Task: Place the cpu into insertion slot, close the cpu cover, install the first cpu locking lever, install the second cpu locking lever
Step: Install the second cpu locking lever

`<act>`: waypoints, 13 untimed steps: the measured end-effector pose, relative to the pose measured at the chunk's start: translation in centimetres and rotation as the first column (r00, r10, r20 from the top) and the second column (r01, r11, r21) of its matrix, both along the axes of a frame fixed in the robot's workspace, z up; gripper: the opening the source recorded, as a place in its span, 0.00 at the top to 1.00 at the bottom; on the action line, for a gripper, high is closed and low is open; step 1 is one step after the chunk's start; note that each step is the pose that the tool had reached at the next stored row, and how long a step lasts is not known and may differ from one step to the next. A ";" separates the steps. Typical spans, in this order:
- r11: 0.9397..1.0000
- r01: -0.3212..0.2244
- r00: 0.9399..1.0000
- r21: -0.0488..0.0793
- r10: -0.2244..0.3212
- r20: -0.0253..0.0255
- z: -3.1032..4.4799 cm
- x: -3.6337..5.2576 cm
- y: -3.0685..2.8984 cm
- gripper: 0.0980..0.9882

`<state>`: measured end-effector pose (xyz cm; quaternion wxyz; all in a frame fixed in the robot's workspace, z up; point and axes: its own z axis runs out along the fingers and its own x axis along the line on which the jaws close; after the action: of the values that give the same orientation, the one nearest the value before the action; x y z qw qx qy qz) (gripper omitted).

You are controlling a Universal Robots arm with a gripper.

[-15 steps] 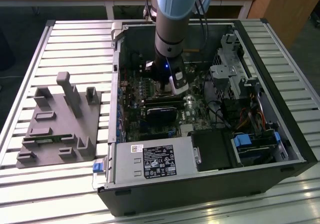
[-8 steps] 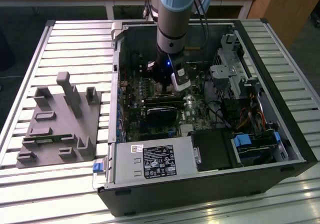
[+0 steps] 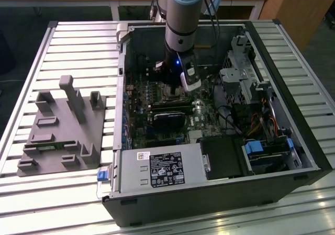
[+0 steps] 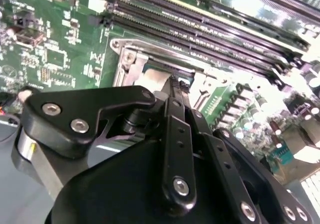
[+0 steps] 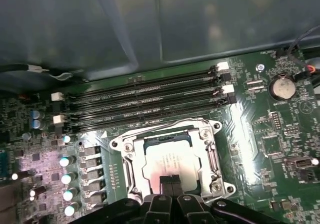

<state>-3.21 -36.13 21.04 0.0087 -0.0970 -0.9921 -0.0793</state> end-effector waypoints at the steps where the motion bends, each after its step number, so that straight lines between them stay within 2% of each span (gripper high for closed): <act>1: 1.000 0.000 1.000 0.000 0.000 0.000 0.31 0.00 0.00 0.99; 3: 1.000 -0.001 1.000 0.000 0.001 0.000 0.83 0.00 0.00 0.99; 5: 1.000 -0.001 1.000 0.000 0.001 0.002 1.01 -0.04 0.00 0.99; 7: 1.000 -0.001 1.000 0.000 0.001 0.006 1.00 -0.08 0.01 0.99; 8: 1.000 -0.001 1.000 -0.001 0.001 0.010 1.00 -0.13 0.00 0.99; 10: 1.000 -0.001 1.000 -0.001 0.001 0.024 0.92 -0.32 0.00 0.99; 13: 1.000 -0.001 0.999 -0.001 0.001 0.051 0.77 -0.76 0.00 0.99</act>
<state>-3.97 -36.13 21.81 -0.0165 -0.0945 -0.9921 -0.0814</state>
